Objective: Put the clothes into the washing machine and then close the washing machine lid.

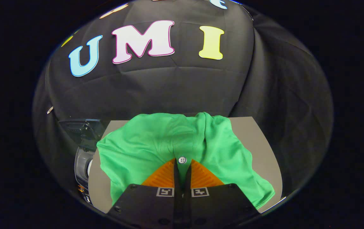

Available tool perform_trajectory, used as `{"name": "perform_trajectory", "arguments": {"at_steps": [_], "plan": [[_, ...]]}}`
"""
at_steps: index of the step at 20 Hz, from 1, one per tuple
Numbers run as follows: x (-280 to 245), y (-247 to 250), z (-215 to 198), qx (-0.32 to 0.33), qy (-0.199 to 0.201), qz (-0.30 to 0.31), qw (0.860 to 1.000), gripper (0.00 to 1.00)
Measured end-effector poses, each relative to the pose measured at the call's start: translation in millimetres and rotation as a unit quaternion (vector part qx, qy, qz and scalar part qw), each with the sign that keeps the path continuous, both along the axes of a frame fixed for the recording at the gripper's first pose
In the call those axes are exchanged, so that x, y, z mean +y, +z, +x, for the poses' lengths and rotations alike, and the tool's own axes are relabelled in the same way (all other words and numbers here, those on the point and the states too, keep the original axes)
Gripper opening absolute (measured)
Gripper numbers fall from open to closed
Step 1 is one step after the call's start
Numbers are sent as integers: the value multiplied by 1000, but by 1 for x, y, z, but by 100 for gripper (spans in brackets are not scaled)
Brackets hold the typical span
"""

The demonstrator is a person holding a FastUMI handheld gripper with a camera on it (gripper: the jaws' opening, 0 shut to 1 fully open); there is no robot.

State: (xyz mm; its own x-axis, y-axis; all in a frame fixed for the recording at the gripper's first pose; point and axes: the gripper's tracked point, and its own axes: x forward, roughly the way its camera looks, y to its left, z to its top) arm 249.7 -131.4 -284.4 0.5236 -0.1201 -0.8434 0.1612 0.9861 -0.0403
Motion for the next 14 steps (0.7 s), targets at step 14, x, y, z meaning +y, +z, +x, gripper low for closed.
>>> {"name": "perform_trajectory", "arguments": {"at_steps": [14], "plan": [[52,187,12,-221,31,21,974,5]]}}
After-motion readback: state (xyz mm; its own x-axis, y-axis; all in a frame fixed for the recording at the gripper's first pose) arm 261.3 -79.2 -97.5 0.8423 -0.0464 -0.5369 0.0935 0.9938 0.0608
